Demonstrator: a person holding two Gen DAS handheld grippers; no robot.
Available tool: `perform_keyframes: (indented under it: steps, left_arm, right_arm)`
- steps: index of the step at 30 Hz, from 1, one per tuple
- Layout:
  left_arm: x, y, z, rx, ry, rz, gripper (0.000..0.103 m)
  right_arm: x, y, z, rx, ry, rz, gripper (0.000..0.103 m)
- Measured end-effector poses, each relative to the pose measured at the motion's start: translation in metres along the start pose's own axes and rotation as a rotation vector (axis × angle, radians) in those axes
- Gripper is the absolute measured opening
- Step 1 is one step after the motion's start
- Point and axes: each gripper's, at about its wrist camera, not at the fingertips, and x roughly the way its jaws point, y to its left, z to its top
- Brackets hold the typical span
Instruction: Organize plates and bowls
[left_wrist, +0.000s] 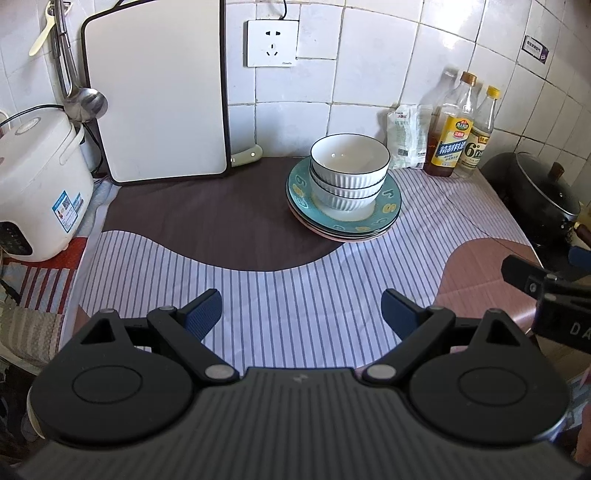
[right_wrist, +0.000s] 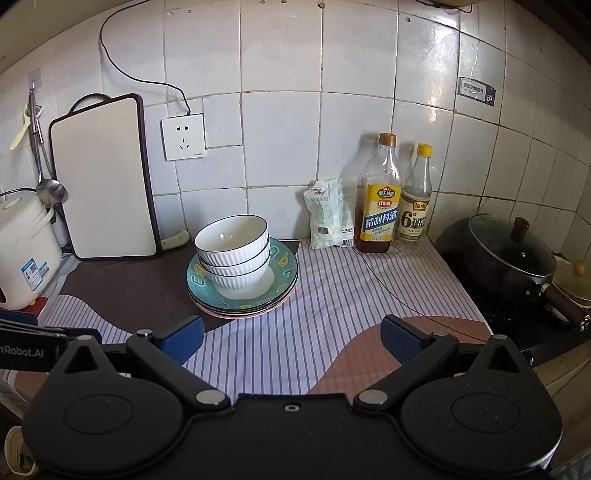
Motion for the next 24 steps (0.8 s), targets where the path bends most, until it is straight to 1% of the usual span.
perform_keyframes:
  steps: [6,13,17,24]
  left_arm:
    - [-0.0008,0.0022,-0.0020,-0.008,0.000,0.012,0.094]
    - [0.0001,0.0025,-0.0021,-0.024,0.001,0.035,0.094]
    - [0.0001,0.0010,-0.0024,0.001,-0.002,0.049,0.094]
    - [0.0019,0.0029,-0.0027,-0.001,0.004,0.051,0.095]
  right_arm:
    - [-0.0021,-0.0019,-0.0016,0.022,0.005,0.001,0.103]
    - [-0.0021,-0.0011,-0.0042,0.015,0.007,-0.002,0.103]
    - [-0.0014,-0.0010,-0.0046,0.011,0.010,-0.009,0.103]
    - [-0.0021,0.0022,-0.0054,0.002,0.012,-0.010,0.103]
